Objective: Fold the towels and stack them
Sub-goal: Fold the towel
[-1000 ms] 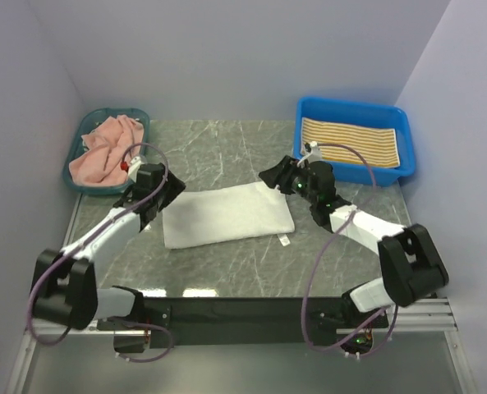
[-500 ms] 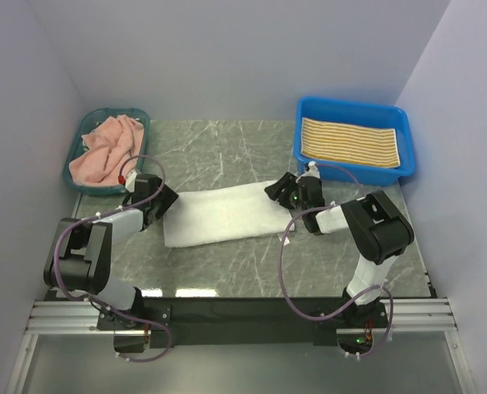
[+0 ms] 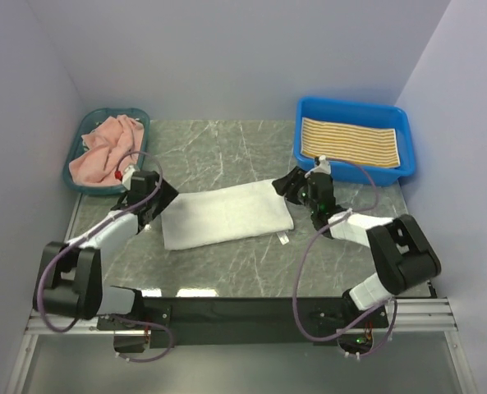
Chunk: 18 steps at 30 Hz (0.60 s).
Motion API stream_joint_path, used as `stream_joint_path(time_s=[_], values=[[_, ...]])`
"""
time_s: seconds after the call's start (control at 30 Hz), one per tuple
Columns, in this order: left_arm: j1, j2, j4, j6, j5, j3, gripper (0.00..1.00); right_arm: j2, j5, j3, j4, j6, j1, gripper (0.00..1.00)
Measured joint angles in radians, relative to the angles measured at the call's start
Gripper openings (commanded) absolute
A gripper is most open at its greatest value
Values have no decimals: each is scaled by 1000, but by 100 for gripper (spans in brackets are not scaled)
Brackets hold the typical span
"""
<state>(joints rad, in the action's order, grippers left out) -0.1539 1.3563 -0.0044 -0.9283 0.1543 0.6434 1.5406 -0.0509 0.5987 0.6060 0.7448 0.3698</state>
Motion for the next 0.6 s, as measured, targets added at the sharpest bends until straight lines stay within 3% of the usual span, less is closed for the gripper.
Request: stream_joint_path(time_s=[0.17, 0.3, 0.5, 0.6], values=[[-83, -168, -115, 6, 42, 63, 70, -146, -40, -12, -96, -4, 11, 50], [-119, -267, -120, -20, 43, -20, 59, -217, -84, -106, -105, 19, 18, 49], [-153, -225, -131, -83, 25, -229, 48, -206, -128, -262, -129, 58, 19, 46], [-154, -240, -111, -127, 44, -245, 46, -188, -136, -294, -112, 71, 19, 45]])
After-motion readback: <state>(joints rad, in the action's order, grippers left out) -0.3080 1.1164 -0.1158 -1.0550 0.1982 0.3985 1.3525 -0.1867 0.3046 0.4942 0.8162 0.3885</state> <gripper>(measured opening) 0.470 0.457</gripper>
